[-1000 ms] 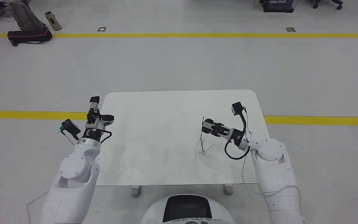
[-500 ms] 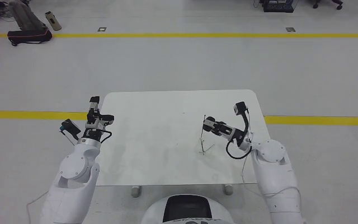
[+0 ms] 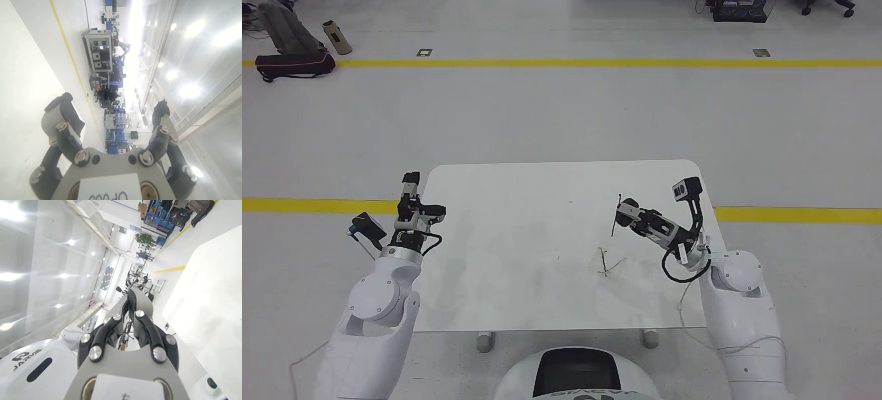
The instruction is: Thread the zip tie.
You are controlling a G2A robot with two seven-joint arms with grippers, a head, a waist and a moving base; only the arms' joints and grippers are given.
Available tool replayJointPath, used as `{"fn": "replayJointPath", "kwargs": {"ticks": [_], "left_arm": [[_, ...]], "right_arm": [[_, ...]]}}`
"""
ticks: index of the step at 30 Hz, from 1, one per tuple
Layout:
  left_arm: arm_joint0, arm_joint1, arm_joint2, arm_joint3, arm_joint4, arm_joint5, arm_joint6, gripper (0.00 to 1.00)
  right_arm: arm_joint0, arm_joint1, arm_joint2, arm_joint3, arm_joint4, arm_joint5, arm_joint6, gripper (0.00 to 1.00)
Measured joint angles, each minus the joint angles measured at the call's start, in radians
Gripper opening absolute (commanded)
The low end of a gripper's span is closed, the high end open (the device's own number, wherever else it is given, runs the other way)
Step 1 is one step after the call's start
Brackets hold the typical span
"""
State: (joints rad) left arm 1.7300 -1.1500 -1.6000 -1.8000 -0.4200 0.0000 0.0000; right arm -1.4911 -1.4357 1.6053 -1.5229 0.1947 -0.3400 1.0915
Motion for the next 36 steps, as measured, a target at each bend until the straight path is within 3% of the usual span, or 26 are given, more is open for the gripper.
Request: {"fn": "replayJointPath", "kwargs": {"ticks": [4,8,17,27,31,36], "left_arm": [[-0.004,0.000,0.006,-0.001,0.010,0.001,-0.020,1.00],[0.001,0.004,0.015,-0.005,0.037,-0.013,-0.134,1.00],[0.010,0.006,0.079,-0.022,0.088,-0.013,-0.292,1.00],[0.008,0.006,0.081,-0.021,0.087,-0.014,-0.292,1.00],[-0.003,0.003,0.121,-0.012,0.079,-0.010,-0.329,1.00],[-0.030,-0.006,0.198,0.008,0.065,-0.011,-0.323,1.00]], "right_arm": [[-0.004,0.001,-0.009,-0.002,-0.003,0.001,-0.026,0.00],[-0.016,0.006,-0.016,-0.005,0.029,0.000,-0.063,0.00],[-0.033,0.011,-0.014,0.033,0.054,0.000,-0.115,0.00],[-0.033,0.011,-0.016,0.034,0.034,0.002,-0.130,0.00],[-0.044,0.008,-0.050,0.022,0.039,0.000,-0.212,0.00],[-0.064,-0.003,-0.097,0.003,0.060,0.000,-0.311,0.00]]}}
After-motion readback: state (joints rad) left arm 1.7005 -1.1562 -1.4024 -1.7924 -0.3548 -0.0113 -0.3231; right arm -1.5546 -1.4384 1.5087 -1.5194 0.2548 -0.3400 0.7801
